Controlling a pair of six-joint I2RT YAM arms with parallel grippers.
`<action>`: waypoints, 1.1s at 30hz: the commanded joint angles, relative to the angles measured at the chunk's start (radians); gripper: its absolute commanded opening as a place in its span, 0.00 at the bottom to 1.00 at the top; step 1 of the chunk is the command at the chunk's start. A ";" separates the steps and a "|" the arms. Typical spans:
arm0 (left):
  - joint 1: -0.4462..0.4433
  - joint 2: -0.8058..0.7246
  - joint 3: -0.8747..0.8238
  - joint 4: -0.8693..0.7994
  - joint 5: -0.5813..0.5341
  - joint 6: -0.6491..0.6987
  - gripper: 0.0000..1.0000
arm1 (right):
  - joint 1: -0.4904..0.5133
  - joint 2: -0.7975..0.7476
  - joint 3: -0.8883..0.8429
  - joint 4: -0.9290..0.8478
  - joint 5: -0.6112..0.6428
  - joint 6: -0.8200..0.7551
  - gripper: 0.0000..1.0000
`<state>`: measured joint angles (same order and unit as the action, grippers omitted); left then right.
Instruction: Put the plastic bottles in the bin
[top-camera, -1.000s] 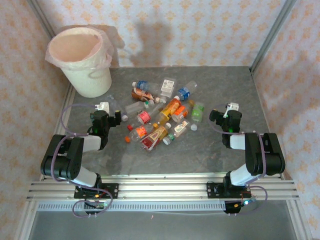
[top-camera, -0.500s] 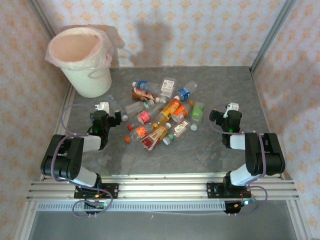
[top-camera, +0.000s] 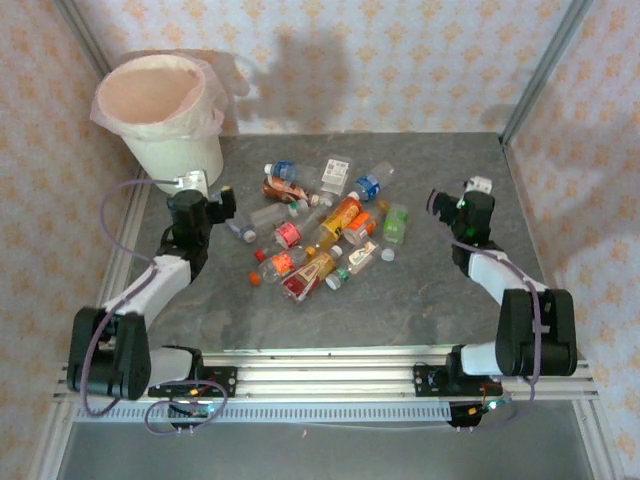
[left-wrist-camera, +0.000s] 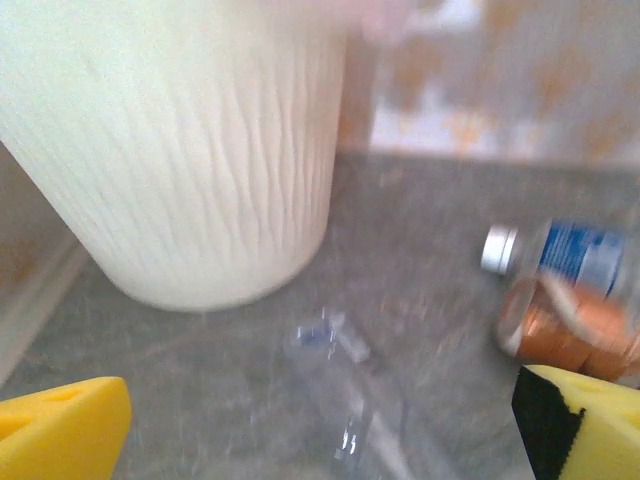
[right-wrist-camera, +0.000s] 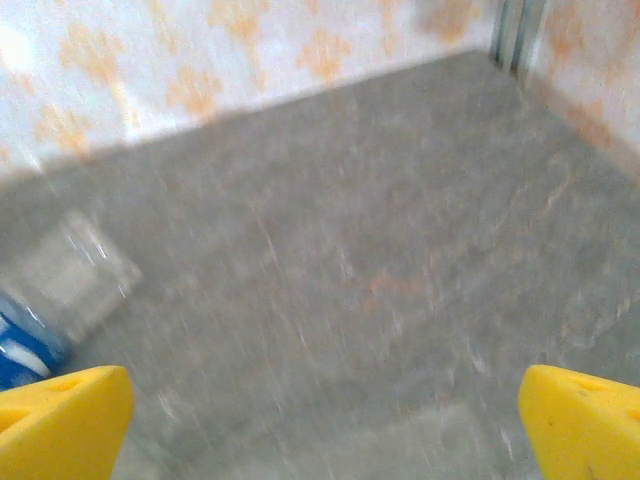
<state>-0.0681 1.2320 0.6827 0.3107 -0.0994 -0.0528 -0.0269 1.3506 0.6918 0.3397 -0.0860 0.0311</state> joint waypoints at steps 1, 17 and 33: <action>-0.025 -0.091 0.035 -0.206 -0.098 -0.120 1.00 | 0.005 -0.006 0.114 -0.295 -0.036 0.130 0.99; -0.060 -0.361 -0.064 -0.644 0.184 -0.822 1.00 | 0.223 0.075 0.268 -0.766 -0.108 0.348 0.99; -0.107 -0.266 -0.025 -0.590 0.207 -0.763 1.00 | 0.384 0.363 0.430 -0.848 0.121 0.361 0.93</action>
<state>-0.1642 0.9596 0.6270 -0.3019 0.0978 -0.8143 0.3538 1.6848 1.0836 -0.4824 -0.0425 0.3862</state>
